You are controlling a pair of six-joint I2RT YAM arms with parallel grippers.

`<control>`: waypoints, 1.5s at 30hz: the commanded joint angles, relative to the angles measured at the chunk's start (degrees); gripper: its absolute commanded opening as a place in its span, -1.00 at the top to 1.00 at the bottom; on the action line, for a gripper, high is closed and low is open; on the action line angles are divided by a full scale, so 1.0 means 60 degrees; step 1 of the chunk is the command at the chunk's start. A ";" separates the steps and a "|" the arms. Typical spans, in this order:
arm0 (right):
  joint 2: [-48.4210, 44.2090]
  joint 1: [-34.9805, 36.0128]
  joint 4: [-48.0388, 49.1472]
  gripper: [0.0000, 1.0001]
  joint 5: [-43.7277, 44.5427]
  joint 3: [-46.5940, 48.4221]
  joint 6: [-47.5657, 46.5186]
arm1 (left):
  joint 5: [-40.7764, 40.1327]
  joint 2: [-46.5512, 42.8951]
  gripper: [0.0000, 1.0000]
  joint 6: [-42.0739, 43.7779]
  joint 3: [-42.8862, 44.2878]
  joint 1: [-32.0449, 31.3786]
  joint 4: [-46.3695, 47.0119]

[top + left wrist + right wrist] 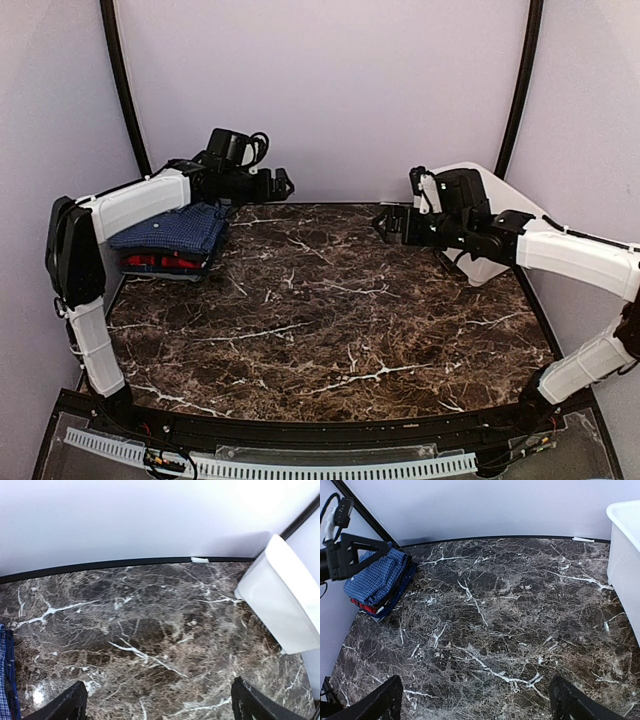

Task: Fold and stack the long sleeve shirts
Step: Move the square-folded shirt to the corner of the board, then reset both arms

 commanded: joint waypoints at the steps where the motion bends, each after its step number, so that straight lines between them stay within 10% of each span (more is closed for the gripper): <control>1: -0.0815 -0.0037 0.0732 -0.97 0.0422 -0.0174 -0.0326 | -0.0104 -0.1436 -0.98 0.0186 -0.0984 -0.0363 0.0481; 18: -0.3294 -0.0044 0.0885 -0.97 0.1358 -0.1213 -0.1355 | -0.1018 -0.4923 -0.98 0.1352 -0.4444 -0.0781 0.1080; 45: -0.3703 -0.0045 0.0527 -0.97 0.1031 -0.1016 -0.1409 | -0.1139 -0.5815 -0.97 0.1738 -0.5566 -0.0781 0.1937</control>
